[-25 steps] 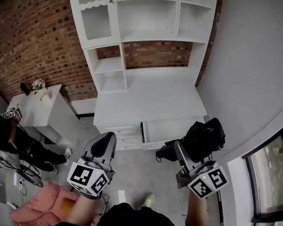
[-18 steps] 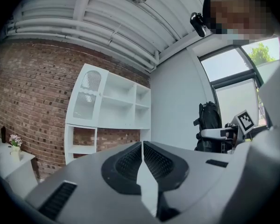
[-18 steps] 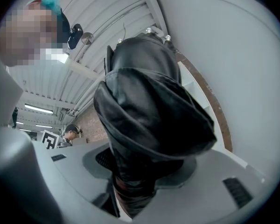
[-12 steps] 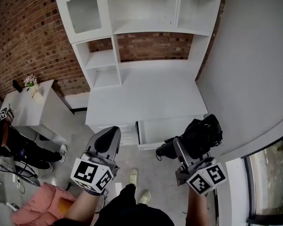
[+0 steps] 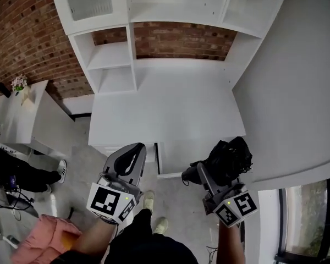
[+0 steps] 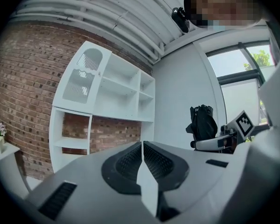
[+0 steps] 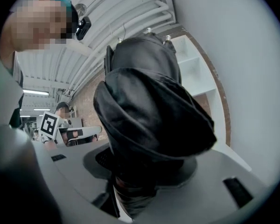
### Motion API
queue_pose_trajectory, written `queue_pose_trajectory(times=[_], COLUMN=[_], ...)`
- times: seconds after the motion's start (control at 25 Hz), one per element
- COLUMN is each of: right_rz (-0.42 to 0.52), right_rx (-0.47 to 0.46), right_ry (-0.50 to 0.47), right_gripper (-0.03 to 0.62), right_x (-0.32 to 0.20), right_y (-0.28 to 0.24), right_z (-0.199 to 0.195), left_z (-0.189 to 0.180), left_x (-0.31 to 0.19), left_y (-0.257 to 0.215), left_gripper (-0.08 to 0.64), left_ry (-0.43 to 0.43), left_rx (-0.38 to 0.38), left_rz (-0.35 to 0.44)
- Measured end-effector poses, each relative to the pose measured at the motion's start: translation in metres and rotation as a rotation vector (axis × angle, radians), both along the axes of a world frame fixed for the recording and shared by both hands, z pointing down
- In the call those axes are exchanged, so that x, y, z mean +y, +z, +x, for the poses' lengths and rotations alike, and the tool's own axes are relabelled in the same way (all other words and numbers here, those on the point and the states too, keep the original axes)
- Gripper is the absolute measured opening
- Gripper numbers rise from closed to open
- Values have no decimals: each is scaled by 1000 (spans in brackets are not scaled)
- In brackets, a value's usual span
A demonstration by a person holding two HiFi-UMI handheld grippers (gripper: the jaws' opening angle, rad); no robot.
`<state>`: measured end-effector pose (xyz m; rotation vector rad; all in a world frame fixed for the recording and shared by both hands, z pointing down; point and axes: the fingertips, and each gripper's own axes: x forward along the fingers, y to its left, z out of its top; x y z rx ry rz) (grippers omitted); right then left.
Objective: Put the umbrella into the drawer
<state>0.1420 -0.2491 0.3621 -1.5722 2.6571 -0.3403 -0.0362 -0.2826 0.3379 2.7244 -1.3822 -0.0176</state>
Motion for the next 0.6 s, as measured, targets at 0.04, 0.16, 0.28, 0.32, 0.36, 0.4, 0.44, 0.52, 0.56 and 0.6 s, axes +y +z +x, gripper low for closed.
queue_pose_trajectory(times=[0.04, 0.16, 0.28, 0.32, 0.36, 0.4, 0.44, 0.52, 0.56, 0.6], right_rz=[-8, -25, -57, -67, -80, -92, -102, -112, -114, -115], right_rx=[20, 22, 26, 28, 34, 42, 45, 63, 78, 92], right_ry=[-15, -43, -54, -56, -56, -57, -60, -74, -85, -99], right_gripper=[202, 201, 201, 201, 201, 201, 201, 202, 202, 202], right_x=[-10, -37, -57, -63, -69, -74, -79, -89, -93, -98], right_y=[8, 30, 57, 65, 75, 84, 92, 109, 119, 128], right_z=[-5, -18, -22, -22, -22, -21, -22, -24, -26, -28], left_z=[-1, -1, 3, 4, 6, 8, 10, 13, 15, 16], left_x=[-10, -38, -61, -68, -74, -80, -85, -94, -98, -102], left_y=[7, 28, 52, 59, 67, 75, 83, 102, 111, 120], left_gripper=[17, 16, 16, 17, 16, 16, 15, 15, 15, 15], left_ry=[3, 8, 14, 17, 19, 23, 26, 35, 39, 42], left_rx=[0, 1, 2, -1, -4, -7, -10, -13, -14, -17], left_rz=[-7, -21, -33, -36, -40, -48, -61, -102, -120, -132])
